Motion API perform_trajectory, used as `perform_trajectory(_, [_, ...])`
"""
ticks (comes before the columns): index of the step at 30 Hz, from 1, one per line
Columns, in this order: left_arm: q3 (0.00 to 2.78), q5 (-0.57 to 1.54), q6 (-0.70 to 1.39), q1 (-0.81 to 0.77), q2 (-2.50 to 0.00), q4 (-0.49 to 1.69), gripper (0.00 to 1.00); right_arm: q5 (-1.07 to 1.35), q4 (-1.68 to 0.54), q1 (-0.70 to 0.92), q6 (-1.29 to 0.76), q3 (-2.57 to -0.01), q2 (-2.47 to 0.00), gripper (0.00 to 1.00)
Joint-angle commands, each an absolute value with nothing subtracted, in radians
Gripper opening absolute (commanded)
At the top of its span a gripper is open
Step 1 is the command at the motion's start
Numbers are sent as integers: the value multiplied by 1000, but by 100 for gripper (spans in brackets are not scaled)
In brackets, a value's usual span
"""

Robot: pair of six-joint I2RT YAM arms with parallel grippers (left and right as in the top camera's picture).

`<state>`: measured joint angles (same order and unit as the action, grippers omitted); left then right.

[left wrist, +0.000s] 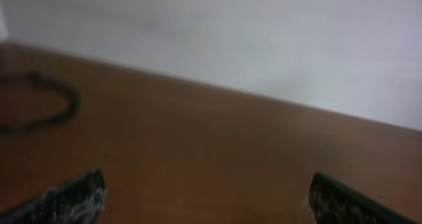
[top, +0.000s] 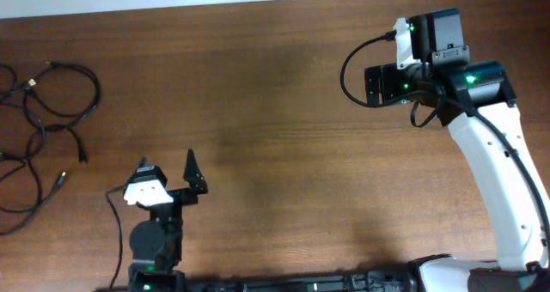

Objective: Untangle cables

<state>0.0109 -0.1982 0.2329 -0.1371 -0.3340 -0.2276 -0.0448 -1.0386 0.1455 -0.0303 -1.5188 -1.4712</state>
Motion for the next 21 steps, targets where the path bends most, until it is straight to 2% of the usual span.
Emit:
perform_trajectory(1, [9, -293, 340, -137, -224, -75, 99, -57, -1035, 143, -42, -1537, -1471, 99])
perform_trajectory(3, [9, -292, 340, -136, -157, 63, 99, -57, -1035, 143, -42, -1537, -1471, 99])
perform_trajectory(5, [9, -268, 236, -135, -108, 63, 99, -57, -1035, 143, -42, -1537, -1471, 99])
perform_trajectory(14, [9, -266, 3, -135, -4, 65, 99, -57, -1035, 143, -42, -1537, -1471, 99])
perform_trajectory(21, [9, -261, -46, -119, -4, 65, 99, -57, -1035, 143, -42, -1537, -1471, 99])
